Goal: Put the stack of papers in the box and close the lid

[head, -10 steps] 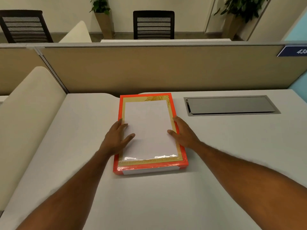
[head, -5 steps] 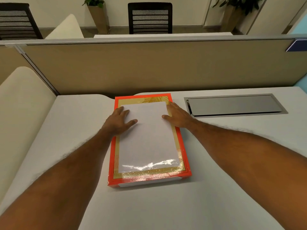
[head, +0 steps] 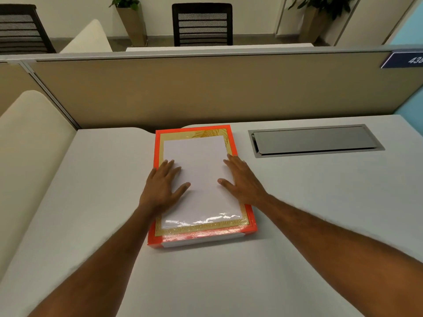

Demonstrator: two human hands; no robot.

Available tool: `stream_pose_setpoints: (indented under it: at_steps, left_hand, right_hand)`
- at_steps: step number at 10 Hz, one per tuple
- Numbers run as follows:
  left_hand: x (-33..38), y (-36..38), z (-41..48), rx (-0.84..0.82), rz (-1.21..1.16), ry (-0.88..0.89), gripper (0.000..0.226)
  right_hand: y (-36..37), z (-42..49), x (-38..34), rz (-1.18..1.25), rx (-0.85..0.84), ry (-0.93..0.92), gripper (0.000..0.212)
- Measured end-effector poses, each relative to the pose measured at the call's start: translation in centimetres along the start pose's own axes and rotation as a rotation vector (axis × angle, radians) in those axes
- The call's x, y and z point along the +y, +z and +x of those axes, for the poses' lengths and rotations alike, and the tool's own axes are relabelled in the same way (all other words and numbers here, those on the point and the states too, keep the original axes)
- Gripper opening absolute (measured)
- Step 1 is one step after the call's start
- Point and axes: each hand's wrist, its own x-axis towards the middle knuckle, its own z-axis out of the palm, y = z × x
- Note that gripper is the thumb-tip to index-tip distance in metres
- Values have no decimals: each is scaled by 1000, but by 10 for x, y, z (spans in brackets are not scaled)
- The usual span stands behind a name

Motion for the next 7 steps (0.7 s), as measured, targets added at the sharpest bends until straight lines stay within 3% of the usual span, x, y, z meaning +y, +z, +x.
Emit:
stream_pose_setpoints:
  at_steps: [3,7]
  left_hand:
    - [7,14,-45,-31,53,-14,80]
    - [41,-6,-50,-53,115,-37,84]
  right_hand:
    - [23,-45,-1,-117,-39,-9,72]
    - [-12,-62,-8,-260,-74,7,76]
